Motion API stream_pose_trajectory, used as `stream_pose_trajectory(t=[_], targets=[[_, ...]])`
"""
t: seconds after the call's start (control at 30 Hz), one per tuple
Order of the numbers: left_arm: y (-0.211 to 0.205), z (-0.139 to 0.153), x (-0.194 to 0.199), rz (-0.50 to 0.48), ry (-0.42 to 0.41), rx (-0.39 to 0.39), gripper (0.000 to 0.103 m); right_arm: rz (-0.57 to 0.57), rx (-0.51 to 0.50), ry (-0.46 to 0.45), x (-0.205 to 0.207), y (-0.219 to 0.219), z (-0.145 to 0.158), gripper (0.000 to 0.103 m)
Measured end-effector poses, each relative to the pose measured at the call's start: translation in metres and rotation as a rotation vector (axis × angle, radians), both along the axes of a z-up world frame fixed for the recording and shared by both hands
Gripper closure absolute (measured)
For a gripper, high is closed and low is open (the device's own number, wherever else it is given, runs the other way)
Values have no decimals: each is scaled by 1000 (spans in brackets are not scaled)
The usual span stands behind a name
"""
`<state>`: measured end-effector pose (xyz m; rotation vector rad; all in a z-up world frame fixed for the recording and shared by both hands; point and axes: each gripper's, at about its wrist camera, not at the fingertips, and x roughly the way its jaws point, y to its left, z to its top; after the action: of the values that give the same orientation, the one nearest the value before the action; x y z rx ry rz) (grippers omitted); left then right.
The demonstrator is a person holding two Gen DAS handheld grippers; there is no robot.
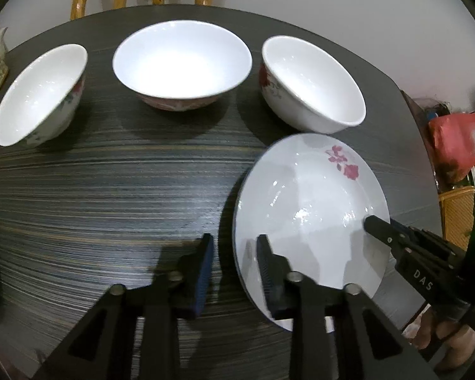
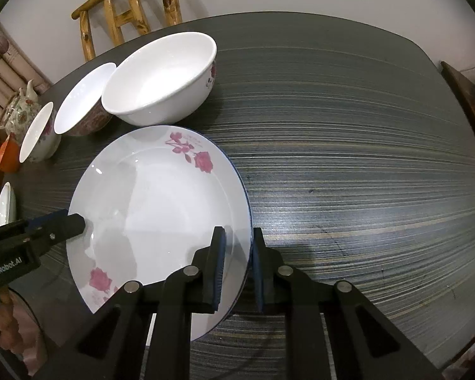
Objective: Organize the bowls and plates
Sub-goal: 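Close both grippers on the smaller rose plate rim and lift it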
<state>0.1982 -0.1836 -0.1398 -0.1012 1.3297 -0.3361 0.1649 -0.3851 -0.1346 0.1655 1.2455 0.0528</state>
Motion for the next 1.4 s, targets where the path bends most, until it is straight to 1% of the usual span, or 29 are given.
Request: stream_pose_trajectory(t=[0.03, 0.1, 0.13, 0.43, 0.7, 0.87, 1.0, 1.4], targets=[[0, -2, -1, -2, 8, 6, 86, -1, 1, 0, 0, 0, 0, 88], [-1, -1, -3, -2, 6, -9, 91, 0, 3, -4, 1, 0, -1, 88], [-2, -1, -4, -5, 3, -8, 92, 2, 1, -4, 1, 0, -1, 88], [7, 1, -8, -17, -10, 14, 92, 22, -8, -9, -9, 12, 1, 88], [30, 5, -18, -11, -15, 22, 92, 20, -2, -7, -15, 27, 4, 89], [44, 10, -21, 7, -20, 18, 92, 34, -4, -10, -17, 40, 9, 89], [47, 11, -24, 25, -18, 18, 92, 40, -9, -13, -21, 49, 12, 89], [93, 17, -32, 78, -16, 15, 92, 88, -13, -8, -25, 88, 19, 89]])
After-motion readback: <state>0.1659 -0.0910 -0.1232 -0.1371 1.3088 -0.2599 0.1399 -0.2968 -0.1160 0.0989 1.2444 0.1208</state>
